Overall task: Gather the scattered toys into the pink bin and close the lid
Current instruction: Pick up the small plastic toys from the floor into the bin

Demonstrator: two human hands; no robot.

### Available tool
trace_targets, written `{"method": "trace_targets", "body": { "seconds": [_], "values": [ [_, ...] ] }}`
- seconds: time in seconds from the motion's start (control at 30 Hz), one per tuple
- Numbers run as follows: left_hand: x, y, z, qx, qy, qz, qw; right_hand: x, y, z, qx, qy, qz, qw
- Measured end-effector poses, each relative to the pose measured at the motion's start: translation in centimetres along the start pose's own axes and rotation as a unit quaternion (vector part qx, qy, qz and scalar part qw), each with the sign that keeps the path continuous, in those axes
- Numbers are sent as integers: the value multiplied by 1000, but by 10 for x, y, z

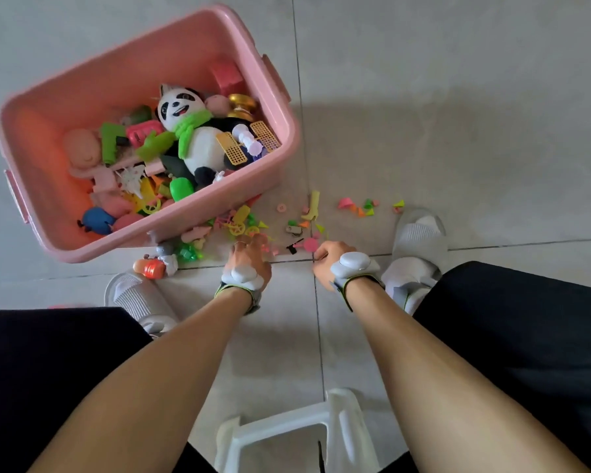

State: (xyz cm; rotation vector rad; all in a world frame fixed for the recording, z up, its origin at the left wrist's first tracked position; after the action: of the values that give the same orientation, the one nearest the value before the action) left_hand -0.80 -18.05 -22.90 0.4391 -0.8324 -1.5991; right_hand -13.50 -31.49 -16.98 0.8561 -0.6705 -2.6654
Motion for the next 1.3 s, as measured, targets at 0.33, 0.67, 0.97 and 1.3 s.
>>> {"method": "trace_targets", "body": {
  "seconds": [0.33,0.67,0.97,1.3],
  "values": [
    [8,-23,-11,18,1,35,999,7,-12,-42,29,-1,2,1000],
    [-21,-24,0,-23,203,347,915,1,-46,-73,64,18,136,988],
    [-28,-8,17,-48,181,328,926,4,-41,-72,39,22,175,983],
    [-11,27,41,-88,136,361,919,-8,-18,-30,54,-42,-188,980]
  ]
}}
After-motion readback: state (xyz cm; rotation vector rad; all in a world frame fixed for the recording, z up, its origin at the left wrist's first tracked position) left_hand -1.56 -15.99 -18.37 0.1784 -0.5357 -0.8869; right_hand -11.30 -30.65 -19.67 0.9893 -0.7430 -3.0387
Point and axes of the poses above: each hand's wrist, its own z-axis away from the middle knuckle, its own y-axis out of the back of the hand, x = y × z, the point moved 5 cm from there along -z, towards the middle knuckle, and after that the axes turned 13 degrees about y, right-handed, at the moved point
